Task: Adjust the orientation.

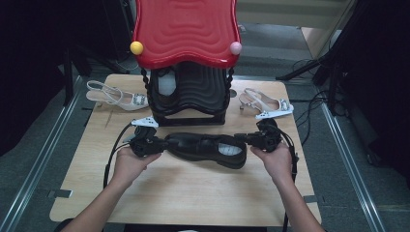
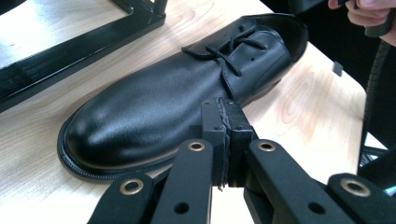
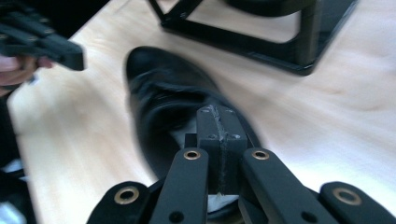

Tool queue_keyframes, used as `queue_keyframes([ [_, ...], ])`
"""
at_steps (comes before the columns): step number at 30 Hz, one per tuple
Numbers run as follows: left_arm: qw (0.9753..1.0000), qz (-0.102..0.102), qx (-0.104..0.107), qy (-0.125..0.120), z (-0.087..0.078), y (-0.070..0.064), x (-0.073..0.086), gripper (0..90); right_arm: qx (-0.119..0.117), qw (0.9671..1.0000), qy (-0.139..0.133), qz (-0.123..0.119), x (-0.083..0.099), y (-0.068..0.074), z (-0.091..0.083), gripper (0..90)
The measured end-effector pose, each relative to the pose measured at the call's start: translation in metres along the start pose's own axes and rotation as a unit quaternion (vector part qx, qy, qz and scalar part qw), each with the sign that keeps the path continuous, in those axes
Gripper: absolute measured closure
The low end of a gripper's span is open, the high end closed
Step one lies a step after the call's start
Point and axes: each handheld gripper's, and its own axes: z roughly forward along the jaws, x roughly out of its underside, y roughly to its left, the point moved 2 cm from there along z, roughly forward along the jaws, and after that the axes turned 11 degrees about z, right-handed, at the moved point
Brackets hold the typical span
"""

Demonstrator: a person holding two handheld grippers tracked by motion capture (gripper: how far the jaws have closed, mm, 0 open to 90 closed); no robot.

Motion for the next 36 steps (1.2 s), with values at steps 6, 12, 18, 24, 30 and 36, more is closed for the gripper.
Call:
queue_keyframes([
  [6,0.9999,0.004,-0.012,-0.001,0.012,-0.006,0.004,90.0,0.012,0.9999,0.003,-0.006,-0.009,-0.022,0.011,87.8],
  [12,0.9999,0.004,-0.015,0.008,0.027,-0.01,0.013,90.0,0.008,1.0,0.003,0.0,-0.005,-0.033,0.026,90.0],
  [18,0.9998,0.018,-0.007,0.011,0.034,-0.012,0.021,90.0,0.016,0.9999,-0.001,-0.004,-0.002,-0.034,0.033,90.0],
  [24,0.9999,0.01,-0.004,0.014,0.038,-0.01,0.024,90.0,0.006,1.0,-0.001,0.007,0.002,-0.034,0.032,90.0],
  [30,0.9995,0.004,0.01,0.031,0.043,-0.013,0.027,90.0,0.005,0.9998,0.003,0.021,0.01,-0.03,0.028,90.0],
  [36,0.9996,0.01,0.008,0.024,0.045,-0.014,0.026,90.0,0.005,0.9995,0.01,0.031,0.019,-0.023,0.024,90.0],
])
